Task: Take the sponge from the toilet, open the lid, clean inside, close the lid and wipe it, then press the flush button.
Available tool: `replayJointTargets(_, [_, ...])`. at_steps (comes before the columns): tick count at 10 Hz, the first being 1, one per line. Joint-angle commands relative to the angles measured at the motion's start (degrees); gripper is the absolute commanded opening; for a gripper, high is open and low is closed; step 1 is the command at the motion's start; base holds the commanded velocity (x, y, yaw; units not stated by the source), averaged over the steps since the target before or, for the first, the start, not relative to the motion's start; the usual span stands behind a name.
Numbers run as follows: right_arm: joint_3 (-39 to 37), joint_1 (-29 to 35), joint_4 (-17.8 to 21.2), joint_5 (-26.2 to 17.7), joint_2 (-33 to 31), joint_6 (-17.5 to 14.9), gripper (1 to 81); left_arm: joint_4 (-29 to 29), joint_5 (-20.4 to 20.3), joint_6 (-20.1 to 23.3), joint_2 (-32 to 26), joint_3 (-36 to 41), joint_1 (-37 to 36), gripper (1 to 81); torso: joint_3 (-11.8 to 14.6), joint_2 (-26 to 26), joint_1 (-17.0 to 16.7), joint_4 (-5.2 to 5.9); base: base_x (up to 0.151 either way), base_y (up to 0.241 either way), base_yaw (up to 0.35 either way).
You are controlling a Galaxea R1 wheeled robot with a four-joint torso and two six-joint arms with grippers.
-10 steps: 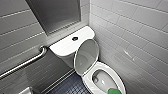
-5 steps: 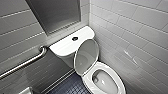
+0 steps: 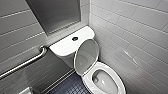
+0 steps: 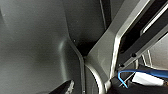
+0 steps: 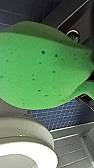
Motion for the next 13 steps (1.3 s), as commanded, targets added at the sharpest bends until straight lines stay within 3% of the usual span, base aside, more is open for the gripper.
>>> replayJointTargets(1, [3.39, -0.27, -0.64, 0.57, -4.29, -1.42, 1.0, 0.3, 4.43, 0.35, -0.79, 1.59, 0.44, 81.1, 0.0, 0.0, 0.0, 0.0, 0.0, 0.0, 0.0])
replayJointTargets(3, [9.28, 3.22, -0.91, -0.57, -7.37, -2.74, 1.0, 0.38, 4.43, 0.35, -0.53, 1.68, 0.44, 81.1, 0.0, -0.02, 0.0, 0.0, 0.0, 0.0, 0.0])
replayJointTargets(8, [22.91, 21.76, -0.64, -17.88, -12.91, -3.97, 1.0, 0.82, 4.43, 0.35, -0.18, 1.5, 0.44, 81.1, 0.02, -0.02, 0.0, 0.0, 0.0, 0.0, 0.0])
replayJointTargets(10, [25.02, 29.77, -0.29, -26.55, -10.55, -3.54, 1.0, 0.82, 4.43, 0.35, -0.17, 1.59, 0.44, 81.1, 0.0, -0.02, 0.0, 0.0, 0.0, 0.0, 0.0])
replayJointTargets(13, [21.86, 39.37, -0.38, -37.47, -2.37, -1.87, 1.0, 0.74, 4.42, 0.26, -0.44, 1.5, 0.27, 81.1, 0.02, -0.02, 0.0, 0.0, 0.0, 0.0, 0.0])
